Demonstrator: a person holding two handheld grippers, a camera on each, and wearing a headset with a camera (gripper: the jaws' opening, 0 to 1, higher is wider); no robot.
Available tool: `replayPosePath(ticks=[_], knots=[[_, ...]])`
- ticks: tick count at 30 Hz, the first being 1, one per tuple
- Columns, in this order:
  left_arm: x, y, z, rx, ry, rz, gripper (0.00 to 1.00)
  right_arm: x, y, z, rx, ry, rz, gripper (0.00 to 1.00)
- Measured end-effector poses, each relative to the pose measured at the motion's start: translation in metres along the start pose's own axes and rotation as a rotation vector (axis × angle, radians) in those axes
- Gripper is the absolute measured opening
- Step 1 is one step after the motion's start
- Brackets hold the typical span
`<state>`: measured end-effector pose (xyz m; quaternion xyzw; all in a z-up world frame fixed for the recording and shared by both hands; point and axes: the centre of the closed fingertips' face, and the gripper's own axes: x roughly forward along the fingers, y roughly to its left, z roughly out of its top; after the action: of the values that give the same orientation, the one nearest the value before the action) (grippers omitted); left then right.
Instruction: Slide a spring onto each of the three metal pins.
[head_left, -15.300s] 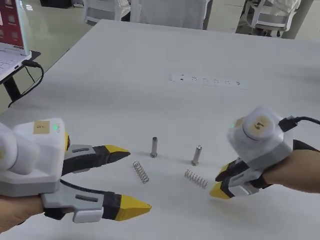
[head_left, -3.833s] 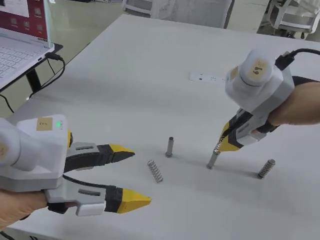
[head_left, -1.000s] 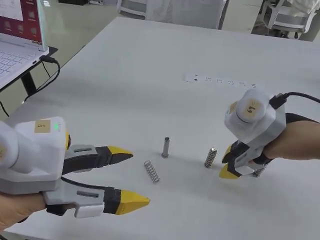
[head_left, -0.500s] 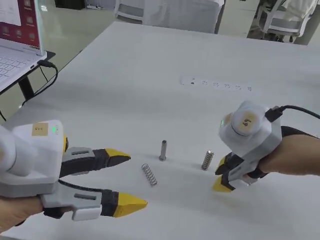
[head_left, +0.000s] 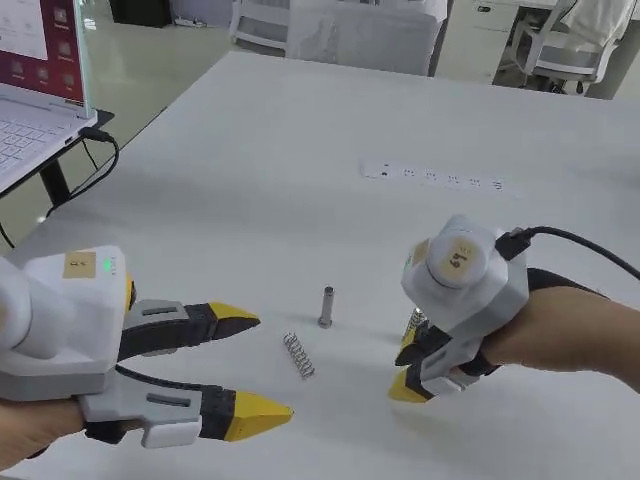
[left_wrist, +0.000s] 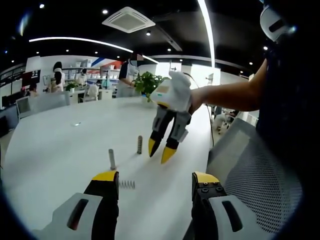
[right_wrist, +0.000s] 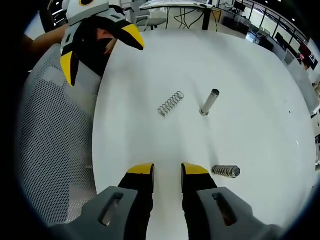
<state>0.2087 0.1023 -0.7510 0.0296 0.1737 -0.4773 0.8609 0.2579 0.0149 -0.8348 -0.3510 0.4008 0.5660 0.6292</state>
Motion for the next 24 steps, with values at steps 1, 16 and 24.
replayPosePath(ticks=[1,16,24], knots=[[0.000,0.000,0.000,0.000,0.000,0.000,0.54,0.001,0.001,0.003,0.005,-0.007,0.002,0.19],[-0.006,0.004,-0.001,-0.005,-0.003,0.014,0.54,0.022,0.004,0.047,0.021,-0.068,-0.009,0.19],[-0.009,0.006,-0.003,-0.009,-0.003,0.023,0.54,0.035,0.007,0.069,0.049,-0.109,-0.022,0.19]])
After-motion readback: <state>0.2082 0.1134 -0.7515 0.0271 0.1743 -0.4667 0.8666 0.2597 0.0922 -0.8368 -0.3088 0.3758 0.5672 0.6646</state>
